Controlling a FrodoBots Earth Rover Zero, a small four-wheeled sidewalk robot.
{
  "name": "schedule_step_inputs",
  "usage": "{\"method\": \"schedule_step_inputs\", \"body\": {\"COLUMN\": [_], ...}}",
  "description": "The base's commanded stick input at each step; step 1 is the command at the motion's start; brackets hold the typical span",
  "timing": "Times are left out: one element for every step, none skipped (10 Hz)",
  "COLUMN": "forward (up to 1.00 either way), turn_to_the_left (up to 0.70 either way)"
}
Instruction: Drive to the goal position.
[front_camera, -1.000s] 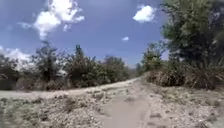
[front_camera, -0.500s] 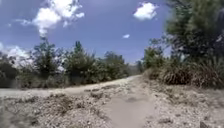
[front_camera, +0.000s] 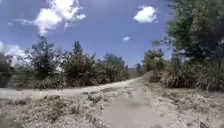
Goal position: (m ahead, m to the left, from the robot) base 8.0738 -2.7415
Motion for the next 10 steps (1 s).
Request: {"method": "schedule_step_inputs", "body": {"forward": [0.45, 0.45, 0.45, 0.45, 0.45, 0.45, 0.45, 0.45, 0.45, 0.45], "turn_to_the_left": [0.00, 0.00, 0.00, 0.00, 0.00, 0.00, 0.00, 0.00, 0.00, 0.00]}}
